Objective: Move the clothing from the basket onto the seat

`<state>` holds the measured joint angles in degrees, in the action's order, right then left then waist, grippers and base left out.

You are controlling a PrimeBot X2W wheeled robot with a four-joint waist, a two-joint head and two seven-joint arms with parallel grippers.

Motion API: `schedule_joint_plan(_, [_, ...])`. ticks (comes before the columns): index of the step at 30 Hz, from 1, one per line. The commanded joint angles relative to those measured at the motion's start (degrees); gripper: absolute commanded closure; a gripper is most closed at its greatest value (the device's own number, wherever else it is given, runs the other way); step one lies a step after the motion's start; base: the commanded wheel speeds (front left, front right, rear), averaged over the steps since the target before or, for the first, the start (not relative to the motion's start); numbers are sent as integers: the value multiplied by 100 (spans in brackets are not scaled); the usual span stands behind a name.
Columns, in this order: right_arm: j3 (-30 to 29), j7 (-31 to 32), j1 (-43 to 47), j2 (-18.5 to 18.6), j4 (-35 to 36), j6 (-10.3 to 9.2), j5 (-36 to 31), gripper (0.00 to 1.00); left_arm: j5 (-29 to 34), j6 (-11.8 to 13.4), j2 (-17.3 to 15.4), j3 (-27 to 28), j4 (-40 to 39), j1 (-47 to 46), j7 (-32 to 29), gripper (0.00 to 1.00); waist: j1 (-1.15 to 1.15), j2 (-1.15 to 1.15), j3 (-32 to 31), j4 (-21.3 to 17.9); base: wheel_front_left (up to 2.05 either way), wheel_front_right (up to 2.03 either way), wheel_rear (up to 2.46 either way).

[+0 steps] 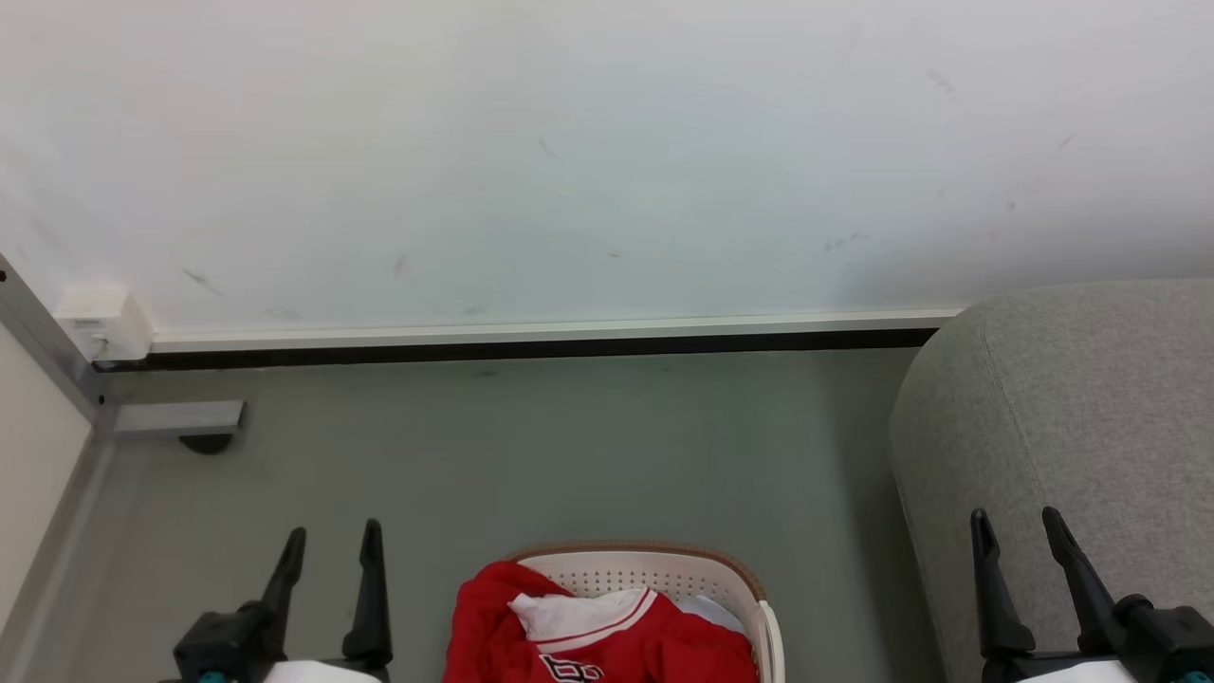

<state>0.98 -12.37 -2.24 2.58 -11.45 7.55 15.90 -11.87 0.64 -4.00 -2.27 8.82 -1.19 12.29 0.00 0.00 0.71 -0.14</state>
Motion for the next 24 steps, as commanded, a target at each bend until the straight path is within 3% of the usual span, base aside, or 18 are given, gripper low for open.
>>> schedule_joint_plan(1, [-16,-48,33,47,-5,-10,-158,0,141,39,-50,6,-35,31,60,0,0,0,-3,-3,0,0,0])
schedule_joint_plan(24, [46,-299,103,48,-77,-13,-831,0,1075,-13,-5,-66,35,130,295,0,0,0,45,-23,0,0,0])
